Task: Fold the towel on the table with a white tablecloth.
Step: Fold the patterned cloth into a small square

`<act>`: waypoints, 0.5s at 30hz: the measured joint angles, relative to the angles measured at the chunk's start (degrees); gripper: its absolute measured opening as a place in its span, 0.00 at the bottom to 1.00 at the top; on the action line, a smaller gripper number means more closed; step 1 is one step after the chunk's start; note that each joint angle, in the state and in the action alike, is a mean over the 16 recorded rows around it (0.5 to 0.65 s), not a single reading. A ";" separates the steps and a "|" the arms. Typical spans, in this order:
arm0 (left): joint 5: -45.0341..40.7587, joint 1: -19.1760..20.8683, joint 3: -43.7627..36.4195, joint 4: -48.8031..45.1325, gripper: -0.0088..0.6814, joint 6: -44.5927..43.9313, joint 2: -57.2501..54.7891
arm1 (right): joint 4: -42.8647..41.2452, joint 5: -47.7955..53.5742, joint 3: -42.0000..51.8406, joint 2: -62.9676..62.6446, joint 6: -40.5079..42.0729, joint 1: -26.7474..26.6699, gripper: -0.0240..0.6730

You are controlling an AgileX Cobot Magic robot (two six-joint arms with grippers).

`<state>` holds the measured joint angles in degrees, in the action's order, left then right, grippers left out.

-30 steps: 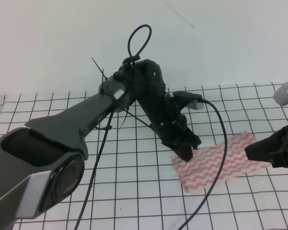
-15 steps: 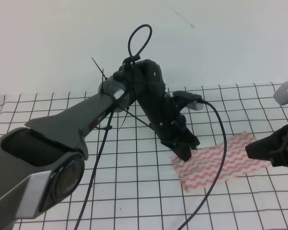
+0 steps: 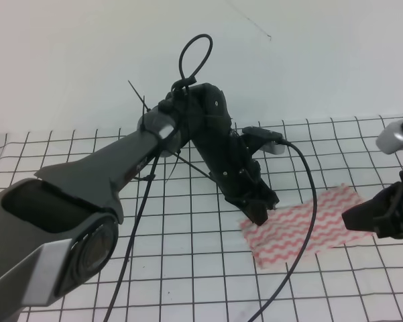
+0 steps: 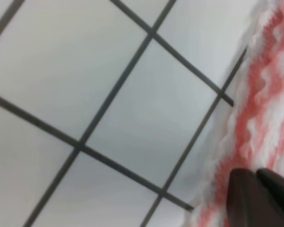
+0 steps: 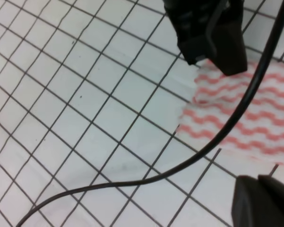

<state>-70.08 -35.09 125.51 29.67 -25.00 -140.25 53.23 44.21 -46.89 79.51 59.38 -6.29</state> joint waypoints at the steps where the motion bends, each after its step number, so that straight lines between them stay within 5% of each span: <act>1: -0.09 0.00 0.14 -0.04 0.01 -0.03 0.01 | -0.01 0.08 0.00 0.17 0.04 0.00 0.05; 15: -0.77 0.00 1.65 -1.34 0.01 -0.85 0.05 | -0.11 1.98 0.00 0.97 0.54 0.00 0.05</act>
<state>-70.85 -35.09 127.16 28.33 -25.85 -140.20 53.12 46.19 -46.89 80.48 59.92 -6.29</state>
